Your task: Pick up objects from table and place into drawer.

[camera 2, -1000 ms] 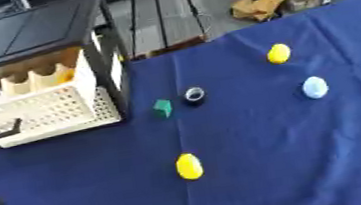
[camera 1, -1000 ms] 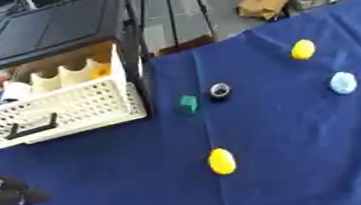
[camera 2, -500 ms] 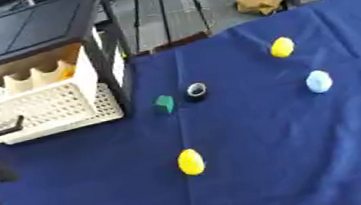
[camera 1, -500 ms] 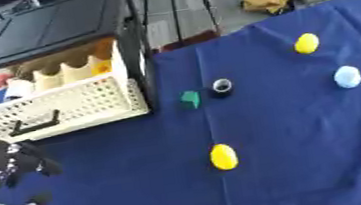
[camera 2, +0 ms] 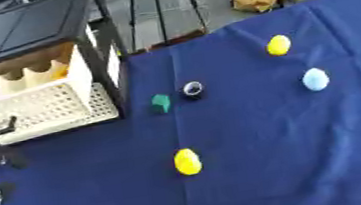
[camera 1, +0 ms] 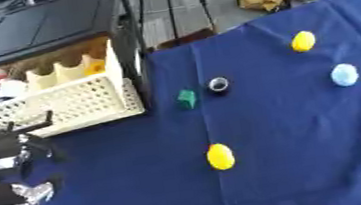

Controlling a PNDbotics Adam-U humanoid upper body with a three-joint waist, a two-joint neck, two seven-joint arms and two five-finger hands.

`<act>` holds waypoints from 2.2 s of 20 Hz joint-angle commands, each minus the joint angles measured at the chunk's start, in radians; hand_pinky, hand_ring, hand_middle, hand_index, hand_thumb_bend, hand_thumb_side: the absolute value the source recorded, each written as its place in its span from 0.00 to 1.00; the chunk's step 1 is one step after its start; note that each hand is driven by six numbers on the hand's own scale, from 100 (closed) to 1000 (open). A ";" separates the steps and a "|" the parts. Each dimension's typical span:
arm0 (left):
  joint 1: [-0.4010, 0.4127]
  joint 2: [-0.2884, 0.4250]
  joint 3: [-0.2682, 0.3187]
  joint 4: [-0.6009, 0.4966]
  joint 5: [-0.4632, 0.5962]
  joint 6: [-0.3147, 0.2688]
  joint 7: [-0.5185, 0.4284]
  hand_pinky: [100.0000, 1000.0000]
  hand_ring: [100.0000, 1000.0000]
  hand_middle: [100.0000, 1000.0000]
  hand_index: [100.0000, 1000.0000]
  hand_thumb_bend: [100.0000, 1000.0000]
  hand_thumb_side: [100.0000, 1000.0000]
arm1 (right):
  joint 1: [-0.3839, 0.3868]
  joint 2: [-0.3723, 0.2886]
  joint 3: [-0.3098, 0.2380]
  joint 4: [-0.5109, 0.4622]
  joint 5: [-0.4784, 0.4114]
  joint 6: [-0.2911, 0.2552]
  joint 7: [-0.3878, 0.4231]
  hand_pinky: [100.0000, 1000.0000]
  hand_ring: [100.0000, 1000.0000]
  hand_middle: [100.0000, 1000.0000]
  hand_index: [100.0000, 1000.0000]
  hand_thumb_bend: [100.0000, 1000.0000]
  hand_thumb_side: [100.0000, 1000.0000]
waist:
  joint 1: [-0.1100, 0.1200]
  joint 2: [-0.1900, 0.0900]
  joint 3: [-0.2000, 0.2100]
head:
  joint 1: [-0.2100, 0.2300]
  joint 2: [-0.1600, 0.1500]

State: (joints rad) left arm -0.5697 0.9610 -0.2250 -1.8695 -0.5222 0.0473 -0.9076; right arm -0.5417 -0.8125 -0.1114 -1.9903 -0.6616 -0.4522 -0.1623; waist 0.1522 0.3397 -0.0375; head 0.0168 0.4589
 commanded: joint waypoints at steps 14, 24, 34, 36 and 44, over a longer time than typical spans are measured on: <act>-0.029 0.002 0.071 0.093 -0.075 0.032 0.014 0.35 0.54 0.73 0.93 0.00 1.00 | 0.005 0.017 0.001 -0.010 0.026 0.009 0.018 0.76 0.90 0.55 0.85 0.00 1.00 | -0.013 0.005 -0.008 | 0.072 -0.020; -0.066 -0.021 0.084 0.149 -0.092 0.062 0.083 0.32 0.54 0.74 0.94 0.00 1.00 | 0.023 0.034 0.007 -0.010 0.037 0.012 0.038 0.77 0.91 0.54 0.86 0.00 1.00 | -0.015 0.017 -0.023 | 0.071 -0.055; -0.107 -0.045 0.085 0.199 -0.071 0.054 0.112 0.30 0.54 0.71 0.92 0.00 1.00 | 0.038 0.050 0.013 -0.010 0.055 0.019 0.051 0.79 0.92 0.53 0.86 0.00 1.00 | -0.008 0.032 -0.044 | 0.074 -0.080; -0.120 -0.053 0.088 0.220 -0.063 0.060 0.119 0.29 0.53 0.69 0.91 0.00 1.00 | 0.041 0.053 0.014 -0.010 0.058 0.021 0.053 0.79 0.92 0.53 0.87 0.00 1.00 | -0.005 0.033 -0.049 | 0.076 -0.082; -0.175 -0.085 0.094 0.316 -0.045 0.087 0.183 0.25 0.51 0.65 0.89 0.00 1.00 | 0.036 0.057 0.019 -0.010 0.059 0.021 0.061 0.79 0.92 0.52 0.86 0.00 1.00 | 0.000 0.038 -0.061 | 0.082 -0.087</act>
State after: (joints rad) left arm -0.7243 0.8526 -0.1512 -1.5588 -0.5720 0.1306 -0.7397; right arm -0.4929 -0.7406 -0.0868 -1.9901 -0.6051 -0.4299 -0.1057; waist 0.1574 0.3958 -0.0984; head 0.0954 0.3835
